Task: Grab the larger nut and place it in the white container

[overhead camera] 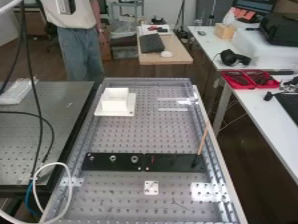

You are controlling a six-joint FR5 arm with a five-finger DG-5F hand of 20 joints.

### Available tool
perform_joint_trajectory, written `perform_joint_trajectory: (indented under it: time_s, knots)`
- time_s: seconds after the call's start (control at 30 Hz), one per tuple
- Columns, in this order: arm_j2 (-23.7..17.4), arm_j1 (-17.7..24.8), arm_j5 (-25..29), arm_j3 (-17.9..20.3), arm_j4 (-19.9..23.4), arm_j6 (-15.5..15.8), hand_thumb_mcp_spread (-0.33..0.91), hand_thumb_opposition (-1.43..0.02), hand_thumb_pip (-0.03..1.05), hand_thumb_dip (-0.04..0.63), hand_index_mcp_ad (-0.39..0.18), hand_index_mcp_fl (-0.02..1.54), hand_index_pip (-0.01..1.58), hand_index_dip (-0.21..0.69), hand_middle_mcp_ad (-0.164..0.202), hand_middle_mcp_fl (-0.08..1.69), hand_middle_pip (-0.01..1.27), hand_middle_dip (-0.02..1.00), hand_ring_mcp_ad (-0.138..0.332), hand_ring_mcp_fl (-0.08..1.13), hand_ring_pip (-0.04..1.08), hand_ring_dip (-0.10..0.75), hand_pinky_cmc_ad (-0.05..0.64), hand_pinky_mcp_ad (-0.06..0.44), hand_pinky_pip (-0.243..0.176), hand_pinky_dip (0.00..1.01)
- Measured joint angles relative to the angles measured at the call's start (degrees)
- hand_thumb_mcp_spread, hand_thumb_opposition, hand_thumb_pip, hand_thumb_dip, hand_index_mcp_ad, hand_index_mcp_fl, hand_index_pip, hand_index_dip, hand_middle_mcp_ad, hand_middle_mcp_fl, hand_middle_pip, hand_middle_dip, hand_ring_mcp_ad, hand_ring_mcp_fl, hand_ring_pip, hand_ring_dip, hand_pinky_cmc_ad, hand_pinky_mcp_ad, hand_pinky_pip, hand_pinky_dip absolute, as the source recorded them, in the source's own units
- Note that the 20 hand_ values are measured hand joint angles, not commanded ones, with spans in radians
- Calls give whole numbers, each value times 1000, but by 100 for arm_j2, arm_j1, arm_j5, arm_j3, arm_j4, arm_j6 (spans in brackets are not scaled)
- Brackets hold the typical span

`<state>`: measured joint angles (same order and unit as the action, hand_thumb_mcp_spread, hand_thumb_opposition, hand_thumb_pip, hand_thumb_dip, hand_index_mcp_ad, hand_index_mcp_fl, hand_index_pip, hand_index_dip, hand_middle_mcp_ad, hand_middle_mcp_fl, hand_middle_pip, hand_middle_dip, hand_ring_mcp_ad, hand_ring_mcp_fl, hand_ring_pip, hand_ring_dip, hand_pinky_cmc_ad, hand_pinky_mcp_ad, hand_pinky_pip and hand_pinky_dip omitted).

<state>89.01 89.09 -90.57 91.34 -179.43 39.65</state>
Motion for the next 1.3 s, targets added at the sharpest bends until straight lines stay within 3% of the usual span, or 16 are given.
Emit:
perform_joint_trajectory:
  time_s: [0.07,0.1,0.13,0.17,0.27,0.33,0.53,0.73,0.9,1.3]
  knots:
    - [-15,0,13,26,10,1,10,-23,40,2,-7,23,5,-12,42,-7,19,28,52,3,14,19,51,38,-10,23]
    - [-18,0,15,29,12,4,49,-75,168,14,-10,24,12,-12,42,-12,31,37,52,3,23,23,47,47,-12,58]
    - [-27,-1,21,40,17,5,131,-188,391,37,-12,17,17,-12,40,-12,59,47,52,3,24,28,47,68,-10,113]
    - [-34,-2,27,50,21,2,199,-274,517,47,-14,19,37,-12,40,0,77,52,52,2,17,26,66,86,-10,164]
    - [-45,-1,36,62,23,1,215,-456,403,75,-44,16,52,-12,40,5,89,143,63,3,58,86,162,180,-28,372]
    - [-52,-1,42,71,18,-1,215,-557,456,80,-56,17,59,-12,40,12,108,176,75,2,70,103,229,223,-44,471]
    - [-49,-28,73,84,-5,-11,218,-653,480,80,-58,17,75,-12,44,42,124,225,126,0,93,133,328,293,-59,583]
    - [1,-36,134,93,-29,40,208,-696,482,80,-58,19,84,-12,59,42,126,239,138,2,93,143,367,330,-75,618]
    - [26,-11,338,165,-28,52,206,-710,520,77,-54,23,82,-12,63,37,124,239,154,0,89,143,379,330,-91,625]
    - [-66,69,709,702,341,10,188,-726,564,80,-54,19,84,-10,68,33,127,239,155,0,93,141,380,337,-89,632]
